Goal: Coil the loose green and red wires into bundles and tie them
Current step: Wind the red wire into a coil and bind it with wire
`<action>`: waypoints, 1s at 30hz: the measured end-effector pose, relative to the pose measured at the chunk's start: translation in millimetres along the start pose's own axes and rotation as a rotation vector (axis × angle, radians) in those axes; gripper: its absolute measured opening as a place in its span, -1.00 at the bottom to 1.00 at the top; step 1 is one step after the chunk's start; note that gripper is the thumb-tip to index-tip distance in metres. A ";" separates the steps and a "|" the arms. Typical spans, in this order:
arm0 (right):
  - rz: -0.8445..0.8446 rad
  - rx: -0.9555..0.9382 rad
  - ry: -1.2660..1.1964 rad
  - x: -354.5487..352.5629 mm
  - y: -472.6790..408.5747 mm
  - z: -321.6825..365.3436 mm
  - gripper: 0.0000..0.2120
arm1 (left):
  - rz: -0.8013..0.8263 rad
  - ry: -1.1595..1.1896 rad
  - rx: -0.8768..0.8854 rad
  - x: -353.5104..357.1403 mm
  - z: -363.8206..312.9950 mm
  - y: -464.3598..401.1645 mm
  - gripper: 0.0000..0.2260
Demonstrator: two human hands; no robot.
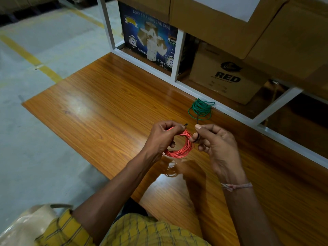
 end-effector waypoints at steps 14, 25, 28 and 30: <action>-0.056 0.103 0.133 -5.7 3.8 -5.5 -0.97 | 0.025 -0.011 0.048 9.7 -13.7 4.3 -0.87; -0.036 0.107 0.118 -2.8 4.9 -6.2 -0.94 | 0.039 -0.022 0.075 8.3 -18.1 8.1 -0.86; -0.035 0.109 0.117 -1.4 5.9 -6.0 -0.95 | 0.046 -0.036 0.081 8.8 -19.2 8.3 -0.87; -0.039 0.111 0.116 -1.8 6.2 -6.5 -0.95 | 0.049 -0.043 0.084 8.7 -19.7 8.9 -0.87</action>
Point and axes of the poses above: each hand's wrist, its own y-axis away from the middle knuckle, its own x-axis out of the palm, z = x × y, the point moved 9 cm from there along -y, towards the middle knuckle, and after that the axes turned 13 degrees about z, right-handed, at the moved point
